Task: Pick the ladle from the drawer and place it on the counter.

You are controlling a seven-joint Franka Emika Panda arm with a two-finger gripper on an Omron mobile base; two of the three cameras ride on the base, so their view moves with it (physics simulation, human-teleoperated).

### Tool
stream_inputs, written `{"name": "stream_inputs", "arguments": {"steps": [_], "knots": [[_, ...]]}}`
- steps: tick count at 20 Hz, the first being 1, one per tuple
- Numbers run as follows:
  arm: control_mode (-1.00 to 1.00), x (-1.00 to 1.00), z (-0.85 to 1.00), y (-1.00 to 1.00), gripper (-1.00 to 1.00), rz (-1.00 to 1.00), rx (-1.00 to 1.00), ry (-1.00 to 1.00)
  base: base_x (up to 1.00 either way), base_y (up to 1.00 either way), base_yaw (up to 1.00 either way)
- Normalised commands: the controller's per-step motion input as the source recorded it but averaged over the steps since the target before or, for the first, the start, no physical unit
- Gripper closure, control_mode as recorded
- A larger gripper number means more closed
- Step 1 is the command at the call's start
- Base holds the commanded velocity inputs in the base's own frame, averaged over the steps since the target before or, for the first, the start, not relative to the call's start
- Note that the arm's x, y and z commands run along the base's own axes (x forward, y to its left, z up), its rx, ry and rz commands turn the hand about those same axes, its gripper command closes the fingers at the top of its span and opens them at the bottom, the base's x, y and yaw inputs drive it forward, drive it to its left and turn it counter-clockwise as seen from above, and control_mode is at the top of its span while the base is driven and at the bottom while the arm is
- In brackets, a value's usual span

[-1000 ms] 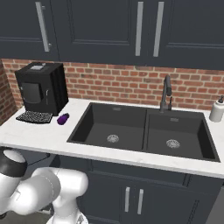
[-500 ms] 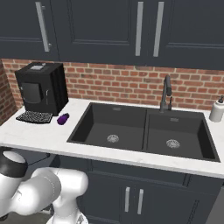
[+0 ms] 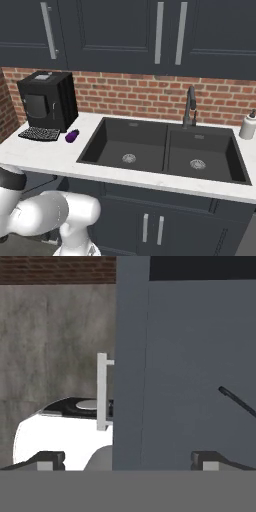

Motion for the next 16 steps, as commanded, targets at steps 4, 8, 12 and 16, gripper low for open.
{"name": "stream_inputs", "arguments": {"steps": [4,8,12,16], "knots": [[-1.00,0.00,-0.42,0.00,-1.00,0.00,-0.11,0.00,0.00,0.00,0.00],[-1.00,-0.02,-0.46,0.00,-1.00,0.00,-0.08,0.04,0.00,0.00,0.00],[-1.00,0.00,-0.41,-0.05,-1.00,0.00,-0.04,0.07,0.00,0.00,0.00],[-1.00,0.00,-0.45,-0.12,-1.00,0.00,-0.04,0.03,0.00,0.00,0.00]]}}
